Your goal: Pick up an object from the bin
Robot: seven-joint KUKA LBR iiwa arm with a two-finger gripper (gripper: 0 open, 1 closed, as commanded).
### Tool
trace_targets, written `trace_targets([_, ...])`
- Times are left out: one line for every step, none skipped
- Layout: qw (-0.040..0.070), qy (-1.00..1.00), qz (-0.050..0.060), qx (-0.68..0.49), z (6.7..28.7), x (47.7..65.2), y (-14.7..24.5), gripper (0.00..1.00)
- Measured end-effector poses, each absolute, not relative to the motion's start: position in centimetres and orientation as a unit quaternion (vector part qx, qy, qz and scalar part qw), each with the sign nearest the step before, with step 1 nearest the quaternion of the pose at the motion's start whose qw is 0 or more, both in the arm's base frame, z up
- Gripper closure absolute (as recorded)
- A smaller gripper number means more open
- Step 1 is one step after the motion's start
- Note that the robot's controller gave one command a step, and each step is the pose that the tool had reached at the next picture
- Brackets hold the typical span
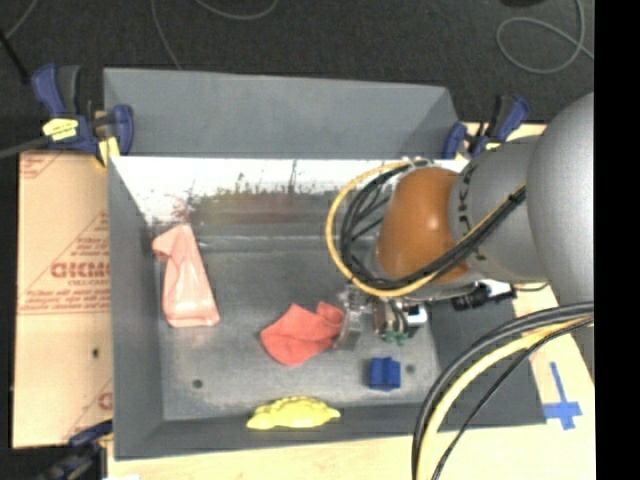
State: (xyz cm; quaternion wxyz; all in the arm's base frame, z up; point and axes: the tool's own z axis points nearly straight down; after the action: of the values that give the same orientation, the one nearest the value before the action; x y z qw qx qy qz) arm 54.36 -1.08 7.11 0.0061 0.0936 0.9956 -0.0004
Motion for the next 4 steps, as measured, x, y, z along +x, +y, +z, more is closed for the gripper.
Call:
trace_targets([0.006,0.996,-0.001,0.093,7.1,54.4,-1.1,1.00])
trace_targets([0.005,0.996,-0.001,0.093,7.4,54.3,-1.1,1.00])
trace_targets([0.003,0.996,-0.001,0.092,8.7,54.2,-1.1,1.00])
trace_targets([0.004,0.996,0.000,0.092,10.6,54.2,-1.1,1.00])
